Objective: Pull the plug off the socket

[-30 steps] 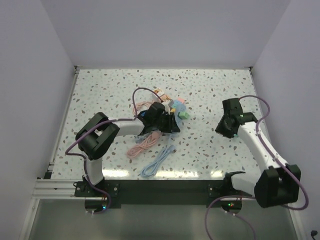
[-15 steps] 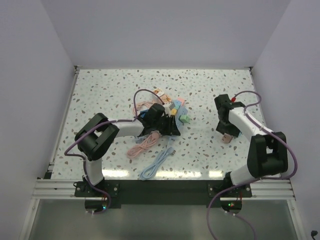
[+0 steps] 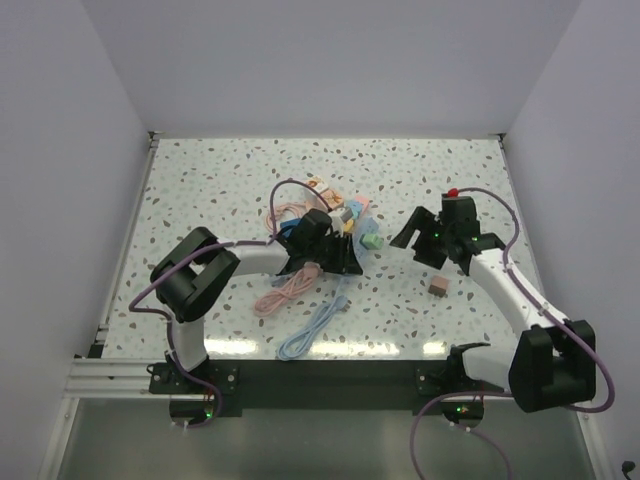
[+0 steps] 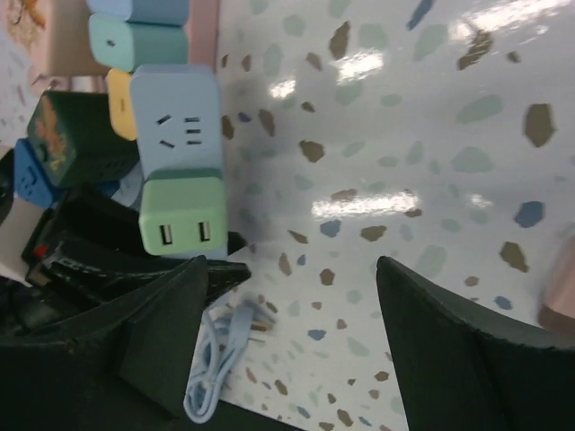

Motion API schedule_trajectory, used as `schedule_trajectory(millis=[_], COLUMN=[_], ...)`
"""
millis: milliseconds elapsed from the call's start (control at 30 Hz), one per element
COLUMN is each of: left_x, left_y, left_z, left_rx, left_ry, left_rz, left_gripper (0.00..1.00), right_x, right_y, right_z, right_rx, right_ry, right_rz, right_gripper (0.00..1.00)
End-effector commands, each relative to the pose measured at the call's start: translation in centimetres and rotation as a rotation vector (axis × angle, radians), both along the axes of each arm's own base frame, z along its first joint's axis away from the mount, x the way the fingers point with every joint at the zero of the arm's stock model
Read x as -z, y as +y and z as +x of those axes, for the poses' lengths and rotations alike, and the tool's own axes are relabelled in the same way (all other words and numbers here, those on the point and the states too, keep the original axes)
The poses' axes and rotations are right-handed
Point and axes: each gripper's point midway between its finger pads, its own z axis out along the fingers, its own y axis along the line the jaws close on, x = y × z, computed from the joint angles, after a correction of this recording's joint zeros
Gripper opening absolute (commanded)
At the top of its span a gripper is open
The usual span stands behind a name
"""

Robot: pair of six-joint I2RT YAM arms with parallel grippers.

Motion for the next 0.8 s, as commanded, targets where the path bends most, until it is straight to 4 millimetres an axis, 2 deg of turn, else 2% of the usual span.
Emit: schedule_trajectory(millis=[0,233,367,433,500,533,667,733,767], left_x=[-3.5,-3.6,-3.7,-3.9,-4.4,-4.6,-5.7,-6.1,-6.2], left_y=[-1.7,-2.0,-2.1,-2.1,-2.3,-2.3,-2.4,-2.4,-2.5], left_z=[0.2,0.2,0.2,0.3,0.3,0.4,0.4,0.4,0.4], left_rx=[0.054,0.053,0.049,0.049,0.049,0.048,0.052,0.054,0.056], left_ry=[-0.081,-0.088,-0.088,-0.093,-0.1,-0.107,-0.13,-0.141,-0.147], left_rz=[-0.083,-0.082,-0.084,-0.086,-0.095,-0.1,-0.125,-0.131,-0.138], left_gripper=[0.0,0.0,0.0,0.0,0.0,0.0,0.0,0.0,0.0], right_x=[-2.9,-2.7,-1.5,-0.8,0.0,0.3,0.0,-0.5,-0.5], right_y=[4.7,7.0,8.7,8.7,8.7,8.4,7.4,7.3,7.5], right_z=[1.6,3.0,3.1,3.2,3.2,3.3,3.5,3.5,3.3], right_rx=[-0.119,-0.137,-0.155,-0.135,-0.121,-0.105,-0.069,-0.071,-0.087], right_ry=[-0.092,-0.086,-0.044,-0.024,-0.001,-0.003,-0.03,-0.04,-0.035], right_rz=[0.233,0.305,0.282,0.259,0.239,0.225,0.177,0.171,0.178], right_gripper=[0.79,0.85,0.84,0.81,0.68,0.53,0.25,0.15,0.04])
